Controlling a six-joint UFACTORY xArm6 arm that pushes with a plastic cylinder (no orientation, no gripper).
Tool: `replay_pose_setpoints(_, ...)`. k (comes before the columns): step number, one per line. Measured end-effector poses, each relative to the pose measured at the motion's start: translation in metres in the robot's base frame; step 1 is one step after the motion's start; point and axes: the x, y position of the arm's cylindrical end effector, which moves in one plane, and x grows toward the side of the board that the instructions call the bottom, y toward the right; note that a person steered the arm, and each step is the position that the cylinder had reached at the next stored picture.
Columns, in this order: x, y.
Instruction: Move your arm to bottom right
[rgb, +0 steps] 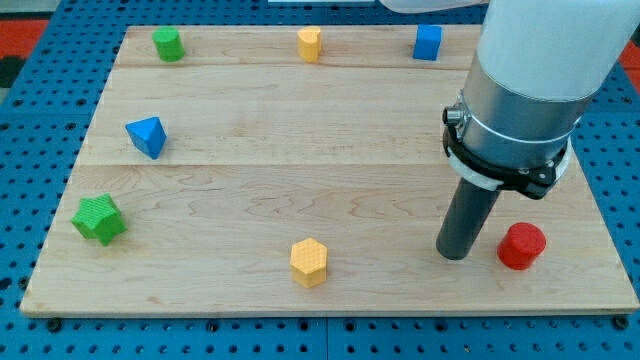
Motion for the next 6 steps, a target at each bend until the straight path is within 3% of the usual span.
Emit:
replay_pose_setpoints(3,0.001,0.012)
replay_pose_setpoints(4,0.056,0.021)
replay_pose_setpoints(5,0.06,0.099)
replay_pose_setpoints(6,0.036,0.097)
